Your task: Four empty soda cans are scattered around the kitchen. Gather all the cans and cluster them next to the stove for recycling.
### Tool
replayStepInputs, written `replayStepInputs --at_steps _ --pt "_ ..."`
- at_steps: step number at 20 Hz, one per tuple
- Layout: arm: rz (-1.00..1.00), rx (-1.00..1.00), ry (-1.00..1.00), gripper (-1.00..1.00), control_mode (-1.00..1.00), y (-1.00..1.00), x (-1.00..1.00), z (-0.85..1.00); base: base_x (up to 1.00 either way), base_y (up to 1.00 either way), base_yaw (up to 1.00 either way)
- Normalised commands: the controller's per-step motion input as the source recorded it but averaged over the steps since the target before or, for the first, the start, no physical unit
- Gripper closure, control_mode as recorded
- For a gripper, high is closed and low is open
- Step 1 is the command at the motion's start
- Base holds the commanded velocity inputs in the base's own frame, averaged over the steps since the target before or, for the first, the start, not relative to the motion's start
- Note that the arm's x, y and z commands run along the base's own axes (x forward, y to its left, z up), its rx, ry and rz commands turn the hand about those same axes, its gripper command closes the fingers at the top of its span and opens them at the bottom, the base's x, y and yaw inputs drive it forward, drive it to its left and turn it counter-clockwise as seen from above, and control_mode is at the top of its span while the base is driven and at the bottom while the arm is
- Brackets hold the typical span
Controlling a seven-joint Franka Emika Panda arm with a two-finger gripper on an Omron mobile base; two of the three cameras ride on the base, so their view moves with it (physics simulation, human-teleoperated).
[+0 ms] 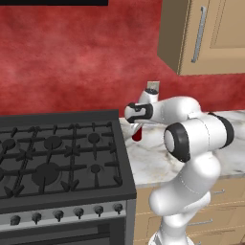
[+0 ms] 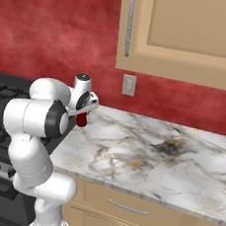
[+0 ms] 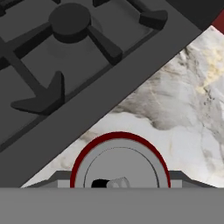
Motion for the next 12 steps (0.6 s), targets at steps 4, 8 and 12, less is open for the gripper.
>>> replayStepInputs --at_steps 4,8,12 --pt "0.07 0.00 0.00 1.00 -1.00 0.00 0.25 -0.19 0.00 0.00 0.00" --pt "0.06 0.00 0.00 1.00 -1.00 0.00 0.18 -0.19 0.00 0.00 0.00" --pt "0.06 0.00 0.00 1.00 -1.00 0.00 0.14 -0.14 0.00 0.00 0.00"
